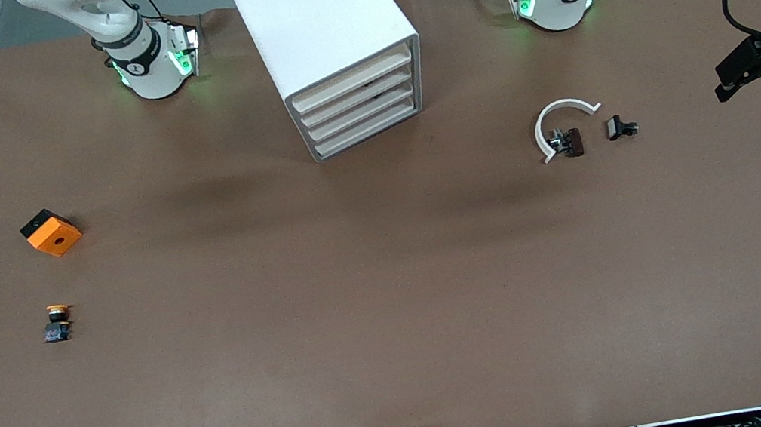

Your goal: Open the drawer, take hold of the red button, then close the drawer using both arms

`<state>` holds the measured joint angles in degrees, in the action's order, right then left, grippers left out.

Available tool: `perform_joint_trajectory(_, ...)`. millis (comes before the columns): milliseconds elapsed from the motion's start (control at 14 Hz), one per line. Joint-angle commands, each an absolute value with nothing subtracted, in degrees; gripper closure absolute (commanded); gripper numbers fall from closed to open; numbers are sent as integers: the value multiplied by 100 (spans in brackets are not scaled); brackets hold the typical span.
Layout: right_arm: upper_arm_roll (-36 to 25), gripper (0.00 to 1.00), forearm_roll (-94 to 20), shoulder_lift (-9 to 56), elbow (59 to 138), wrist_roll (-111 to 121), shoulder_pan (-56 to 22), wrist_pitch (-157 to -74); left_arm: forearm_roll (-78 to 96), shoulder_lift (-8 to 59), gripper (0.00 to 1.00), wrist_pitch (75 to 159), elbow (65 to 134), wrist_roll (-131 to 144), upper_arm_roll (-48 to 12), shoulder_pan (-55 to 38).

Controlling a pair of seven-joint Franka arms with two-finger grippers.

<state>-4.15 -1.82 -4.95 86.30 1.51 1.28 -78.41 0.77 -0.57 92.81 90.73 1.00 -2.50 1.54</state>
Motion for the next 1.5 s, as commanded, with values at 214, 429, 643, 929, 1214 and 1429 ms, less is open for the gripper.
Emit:
perform_joint_trajectory(214,-404,0,-88,-615,8754,185,114,-7901,-44,0,0,9185,8974,9,-290,193)
perform_joint_trajectory(429,-404,0,-88,-615,8754,185,114,-7901,-44,175,0,9185,8991,105,-281,193)
perform_joint_trajectory(643,-404,0,-88,-615,8754,185,114,-7901,17,333,0,9071,9070,324,-290,185)
perform_joint_trajectory(929,-404,0,-79,-589,8587,185,123,-7893,44,834,0,9131,9088,509,-526,35)
perform_joint_trajectory(1214,-430,0,-131,-475,8429,114,184,-7840,44,1291,0,9465,9070,1211,-931,-18)
perform_joint_trajectory(1429,-431,0,-105,-334,8437,114,141,-7840,53,1669,0,9746,9035,1983,-1063,-245)
